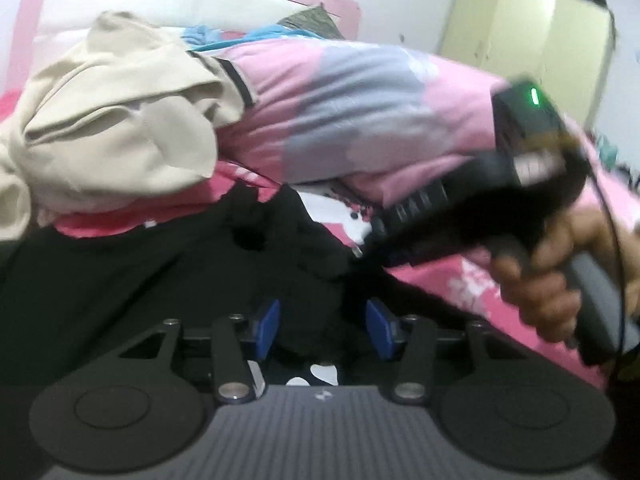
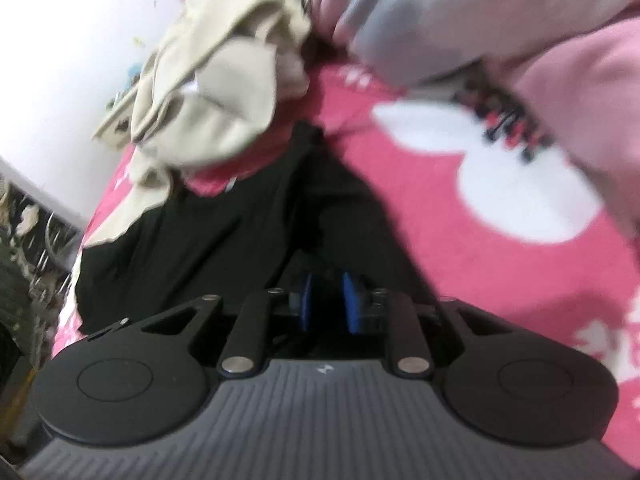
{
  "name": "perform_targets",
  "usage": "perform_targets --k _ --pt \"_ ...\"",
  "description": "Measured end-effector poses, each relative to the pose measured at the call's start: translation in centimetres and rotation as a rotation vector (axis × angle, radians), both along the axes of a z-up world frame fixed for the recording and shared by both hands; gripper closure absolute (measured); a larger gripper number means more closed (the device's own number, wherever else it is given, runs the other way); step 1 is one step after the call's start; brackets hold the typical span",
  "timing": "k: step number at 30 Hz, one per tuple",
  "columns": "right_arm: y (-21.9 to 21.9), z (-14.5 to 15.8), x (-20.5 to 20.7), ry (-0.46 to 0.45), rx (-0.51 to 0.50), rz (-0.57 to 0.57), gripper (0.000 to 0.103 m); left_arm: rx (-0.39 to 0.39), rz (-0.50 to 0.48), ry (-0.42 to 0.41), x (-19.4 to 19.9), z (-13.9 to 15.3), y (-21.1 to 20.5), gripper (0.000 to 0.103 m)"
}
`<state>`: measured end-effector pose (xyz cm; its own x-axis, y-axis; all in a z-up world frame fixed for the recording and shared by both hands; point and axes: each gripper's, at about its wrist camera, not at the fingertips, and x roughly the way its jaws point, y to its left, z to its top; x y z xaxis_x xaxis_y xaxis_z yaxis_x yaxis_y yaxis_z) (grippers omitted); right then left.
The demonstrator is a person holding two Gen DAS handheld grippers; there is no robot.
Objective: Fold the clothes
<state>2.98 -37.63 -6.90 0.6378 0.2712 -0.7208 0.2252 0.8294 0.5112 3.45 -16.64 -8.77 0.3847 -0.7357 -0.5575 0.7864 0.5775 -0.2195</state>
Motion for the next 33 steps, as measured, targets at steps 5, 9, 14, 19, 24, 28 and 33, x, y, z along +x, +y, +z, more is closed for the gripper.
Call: perform_targets --k 5,9,14,19,24,28,33 --pt "0.6 1.1 0.3 -0.108 0.133 0.013 0.100 0.020 0.057 0.011 0.6 -0.8 -0.3 0.055" --pt "0.1 1.3 1.2 -0.175 0.269 -0.001 0.100 -0.019 0.148 0.091 2.2 -1.0 1.2 0.057" --pt "-0.5 0.0 2.6 -0.190 0.455 -0.036 0.100 -0.068 0.186 0.151 3.6 -1.4 3.1 0.060" --pt "-1.4 -0.5 2.1 -0.172 0.464 -0.090 0.096 -0.162 0.227 0.277 5.0 -2.2 5.1 0.072" --pt "-2.0 0.1 0.3 -0.186 0.395 -0.116 0.095 -0.247 0.305 0.421 6.5 -3.5 6.8 0.080" --pt "-0.3 1.3 -1.0 -0.194 0.203 -0.017 0.094 -0.354 0.390 0.566 7.7 -4.9 8.6 0.094" --pt "5.2 1.7 -2.3 -0.212 -0.230 0.240 0.075 -0.486 0.506 0.728 8.9 -6.5 10.8 0.099"
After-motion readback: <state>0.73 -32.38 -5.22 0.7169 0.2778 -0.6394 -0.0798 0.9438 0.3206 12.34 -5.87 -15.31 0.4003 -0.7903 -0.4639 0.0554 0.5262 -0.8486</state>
